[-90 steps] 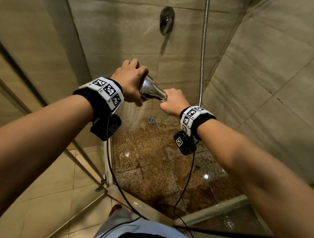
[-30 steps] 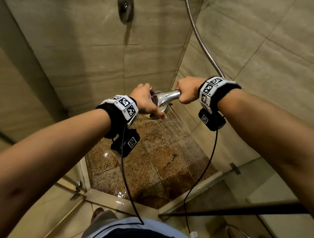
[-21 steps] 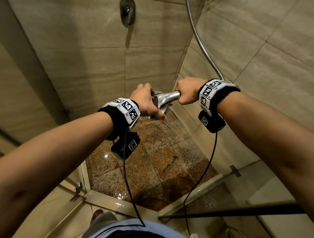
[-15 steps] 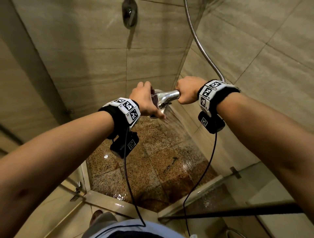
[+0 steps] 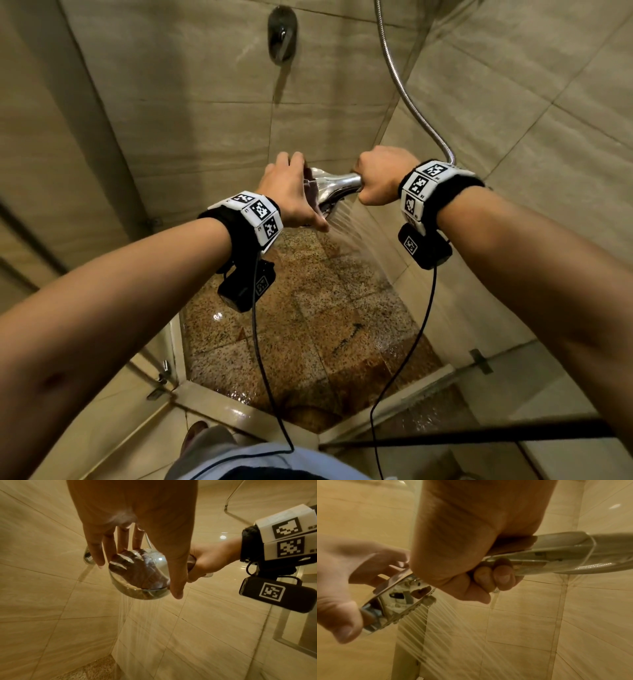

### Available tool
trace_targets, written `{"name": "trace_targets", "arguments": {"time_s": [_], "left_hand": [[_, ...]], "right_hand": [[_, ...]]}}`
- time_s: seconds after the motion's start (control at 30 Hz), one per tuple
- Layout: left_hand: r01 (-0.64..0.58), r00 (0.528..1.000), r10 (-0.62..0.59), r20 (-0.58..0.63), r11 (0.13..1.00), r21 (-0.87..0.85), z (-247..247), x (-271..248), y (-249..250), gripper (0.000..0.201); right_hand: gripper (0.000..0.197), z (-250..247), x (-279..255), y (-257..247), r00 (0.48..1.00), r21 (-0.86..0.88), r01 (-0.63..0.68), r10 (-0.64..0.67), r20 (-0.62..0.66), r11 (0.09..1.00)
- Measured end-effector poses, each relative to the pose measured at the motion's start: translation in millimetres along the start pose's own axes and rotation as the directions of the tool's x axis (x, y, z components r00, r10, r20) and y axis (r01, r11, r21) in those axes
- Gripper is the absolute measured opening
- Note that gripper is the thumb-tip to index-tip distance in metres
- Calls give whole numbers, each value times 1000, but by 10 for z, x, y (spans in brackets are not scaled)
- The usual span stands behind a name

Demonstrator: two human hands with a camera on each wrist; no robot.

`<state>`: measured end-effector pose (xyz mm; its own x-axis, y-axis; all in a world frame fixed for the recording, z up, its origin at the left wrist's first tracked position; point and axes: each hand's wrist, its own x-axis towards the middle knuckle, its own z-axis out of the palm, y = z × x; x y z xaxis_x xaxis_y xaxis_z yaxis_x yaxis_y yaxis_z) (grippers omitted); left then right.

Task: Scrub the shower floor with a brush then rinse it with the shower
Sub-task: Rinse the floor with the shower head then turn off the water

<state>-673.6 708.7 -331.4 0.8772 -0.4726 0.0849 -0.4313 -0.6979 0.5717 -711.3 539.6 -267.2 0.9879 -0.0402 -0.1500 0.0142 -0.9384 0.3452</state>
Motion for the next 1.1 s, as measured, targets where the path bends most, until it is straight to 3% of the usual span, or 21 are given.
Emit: {"name": "trace_targets", "arguments": {"time_s": [0.6, 1.1], "left_hand": [[-118, 986, 135, -100, 981, 157, -213, 111, -73, 100], [-151, 982, 175, -67, 951, 271, -338, 79, -27, 101]], "right_hand": [[22, -9, 40, -89, 983, 44, -62, 69, -172, 997], [15, 125, 18, -129, 976, 183, -85, 119, -180, 979]]}}
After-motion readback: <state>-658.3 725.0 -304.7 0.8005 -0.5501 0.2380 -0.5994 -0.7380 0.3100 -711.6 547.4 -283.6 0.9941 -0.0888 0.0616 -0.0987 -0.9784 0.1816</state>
